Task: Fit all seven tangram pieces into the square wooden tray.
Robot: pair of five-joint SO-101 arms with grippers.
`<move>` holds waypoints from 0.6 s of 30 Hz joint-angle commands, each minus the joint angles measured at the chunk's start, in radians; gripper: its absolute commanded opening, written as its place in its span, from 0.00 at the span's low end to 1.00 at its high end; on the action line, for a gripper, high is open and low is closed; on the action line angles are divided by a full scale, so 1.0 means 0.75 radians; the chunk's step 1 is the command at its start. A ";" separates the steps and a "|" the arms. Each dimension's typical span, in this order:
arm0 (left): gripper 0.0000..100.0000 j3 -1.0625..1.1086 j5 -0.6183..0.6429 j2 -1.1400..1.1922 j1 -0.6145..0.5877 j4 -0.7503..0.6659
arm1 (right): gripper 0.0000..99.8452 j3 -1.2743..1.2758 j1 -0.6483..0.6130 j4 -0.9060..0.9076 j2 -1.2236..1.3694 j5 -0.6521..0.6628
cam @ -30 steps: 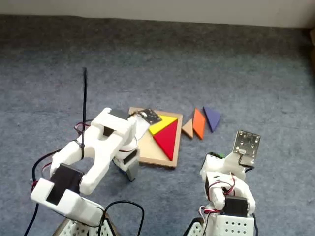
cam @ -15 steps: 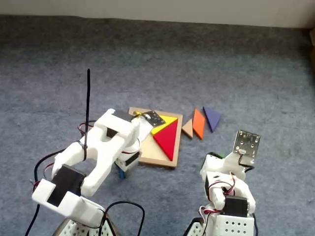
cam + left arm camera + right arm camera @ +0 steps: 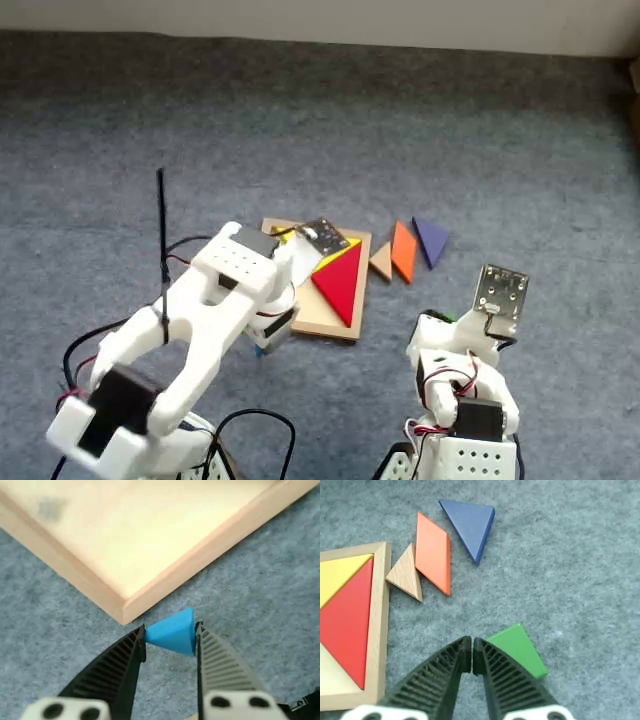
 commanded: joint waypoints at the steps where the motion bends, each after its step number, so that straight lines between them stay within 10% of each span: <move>1: 0.11 -0.034 0.016 -0.212 0.026 0.029 | 0.02 0.154 0.019 0.001 -0.007 0.018; 18: 0.12 -0.081 -0.115 -0.017 0.013 -0.293 | 0.02 0.154 0.019 0.001 -0.007 0.018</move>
